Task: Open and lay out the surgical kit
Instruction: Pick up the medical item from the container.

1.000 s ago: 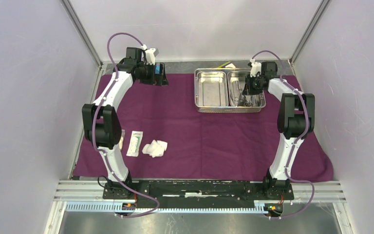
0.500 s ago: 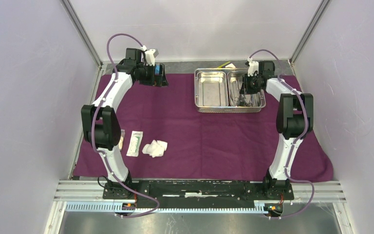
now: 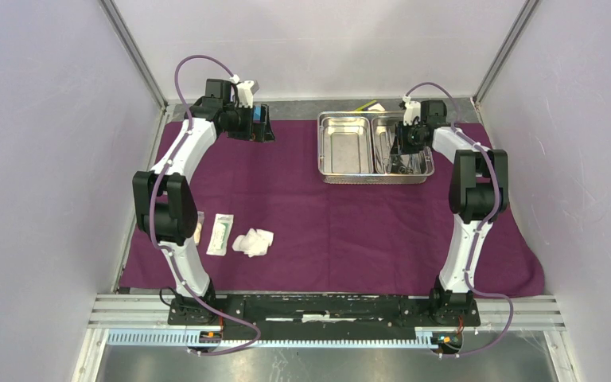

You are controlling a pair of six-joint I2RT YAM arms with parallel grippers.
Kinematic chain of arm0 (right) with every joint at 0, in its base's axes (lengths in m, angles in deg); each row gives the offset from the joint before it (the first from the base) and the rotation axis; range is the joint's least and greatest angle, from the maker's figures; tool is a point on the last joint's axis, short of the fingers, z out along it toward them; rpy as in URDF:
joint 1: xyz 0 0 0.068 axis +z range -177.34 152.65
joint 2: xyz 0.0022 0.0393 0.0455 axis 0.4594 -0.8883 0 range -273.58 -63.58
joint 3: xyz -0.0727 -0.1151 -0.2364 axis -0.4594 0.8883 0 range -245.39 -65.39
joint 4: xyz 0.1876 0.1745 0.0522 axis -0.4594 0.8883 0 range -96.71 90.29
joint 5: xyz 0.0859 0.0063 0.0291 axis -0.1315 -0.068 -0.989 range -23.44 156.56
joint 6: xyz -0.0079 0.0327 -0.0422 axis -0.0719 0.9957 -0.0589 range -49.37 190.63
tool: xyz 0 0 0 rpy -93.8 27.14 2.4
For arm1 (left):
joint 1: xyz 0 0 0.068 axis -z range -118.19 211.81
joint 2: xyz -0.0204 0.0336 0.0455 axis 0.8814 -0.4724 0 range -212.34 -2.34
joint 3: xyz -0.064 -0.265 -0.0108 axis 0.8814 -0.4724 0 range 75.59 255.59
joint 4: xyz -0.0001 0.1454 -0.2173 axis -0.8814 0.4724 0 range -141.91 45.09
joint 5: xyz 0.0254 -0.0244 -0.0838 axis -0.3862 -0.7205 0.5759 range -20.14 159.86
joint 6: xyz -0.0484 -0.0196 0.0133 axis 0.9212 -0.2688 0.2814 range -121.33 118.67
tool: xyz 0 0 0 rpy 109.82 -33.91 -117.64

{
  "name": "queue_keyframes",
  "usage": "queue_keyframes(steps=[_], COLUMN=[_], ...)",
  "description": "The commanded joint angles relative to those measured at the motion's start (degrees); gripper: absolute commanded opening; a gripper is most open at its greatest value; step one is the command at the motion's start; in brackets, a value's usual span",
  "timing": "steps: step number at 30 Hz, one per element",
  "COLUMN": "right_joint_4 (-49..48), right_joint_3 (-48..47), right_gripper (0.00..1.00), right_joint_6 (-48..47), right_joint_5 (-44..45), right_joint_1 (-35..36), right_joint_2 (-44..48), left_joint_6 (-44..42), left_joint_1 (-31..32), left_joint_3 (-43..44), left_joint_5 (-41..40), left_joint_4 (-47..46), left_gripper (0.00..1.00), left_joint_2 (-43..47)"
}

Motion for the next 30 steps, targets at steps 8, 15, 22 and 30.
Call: queue_keyframes(steps=[8, 15, 22, 30], right_joint_4=[0.26, 1.29, 1.94, 2.05], right_joint_3=[-3.34, -5.21, -5.96, -5.96], right_gripper=[0.33, 0.32, 0.28, 0.20], right_joint_6=[0.44, -0.50, -1.63, -2.11], right_joint_5=[-0.42, 0.80, 4.01, 4.59], right_joint_1=[0.01, 2.29, 2.70, 2.72], right_joint_2=[-2.50, -3.93, -4.95, -5.49], left_joint_6=[-2.06, -2.00, -2.13, -2.15], left_joint_1=[0.36, 0.31, 0.35, 0.36], left_joint_3=[0.34, 0.30, -0.04, -0.14], left_joint_5=[0.12, 0.25, 0.20, 0.37], left_joint_4=[-0.74, -0.73, -0.69, -0.71], left_gripper=[1.00, 1.00, 1.00, 1.00], left_joint_2=[2.60, 2.56, 2.81, 2.87])
